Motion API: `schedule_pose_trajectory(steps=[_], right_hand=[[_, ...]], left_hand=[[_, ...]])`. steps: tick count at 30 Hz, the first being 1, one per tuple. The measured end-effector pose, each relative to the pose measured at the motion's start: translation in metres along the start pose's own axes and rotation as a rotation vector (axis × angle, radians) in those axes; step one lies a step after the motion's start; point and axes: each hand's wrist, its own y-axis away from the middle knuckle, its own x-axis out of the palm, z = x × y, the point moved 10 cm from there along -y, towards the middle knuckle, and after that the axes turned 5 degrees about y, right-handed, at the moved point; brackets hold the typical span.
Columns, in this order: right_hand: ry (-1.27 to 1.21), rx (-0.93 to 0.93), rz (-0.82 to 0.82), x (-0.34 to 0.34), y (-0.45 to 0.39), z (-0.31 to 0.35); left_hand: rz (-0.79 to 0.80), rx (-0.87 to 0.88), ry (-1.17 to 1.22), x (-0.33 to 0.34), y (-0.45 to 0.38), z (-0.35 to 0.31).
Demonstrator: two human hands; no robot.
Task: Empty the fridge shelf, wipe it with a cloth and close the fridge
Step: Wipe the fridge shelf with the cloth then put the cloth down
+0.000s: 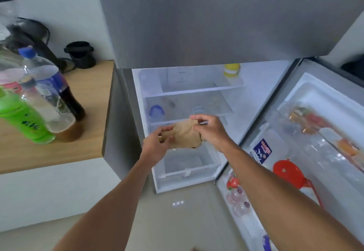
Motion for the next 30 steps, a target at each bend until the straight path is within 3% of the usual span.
schedule_pose_trajectory(steps=[7,13,17,20,21,24,27,30], right_hand=[[-0.110,-0.011,0.005,-0.007,-0.158,-0.069],[-0.110,0.024,-0.047,-0.025,-0.238,-0.156],[0.067,0.049,-0.130,-0.033,-0.262,-0.206],[0.343,-0.159,-0.349,-0.032,-0.254,-0.192],[0.423,-0.260,-0.339,-0.020,-0.251,-0.178],[0.722,-0.453,-0.019,0.054,-0.244,-0.159],[0.935,-0.442,0.117,0.087,-0.244,-0.169],[0.938,-0.371,0.117,0.081,-0.253,-0.182]], left_hand=[[-0.138,0.062,-0.067,0.043,-0.145,0.017],[-0.011,0.109,-0.177,0.108,-0.242,0.048],[0.021,0.085,-0.340,0.142,-0.270,0.067],[0.018,0.194,-0.486,0.140,-0.283,0.063],[0.013,0.229,-0.511,0.136,-0.287,0.063],[-0.103,0.278,-0.688,0.115,-0.289,0.077],[-0.124,0.382,-0.978,0.119,-0.285,0.087],[0.014,0.354,-1.045,0.130,-0.291,0.099]])
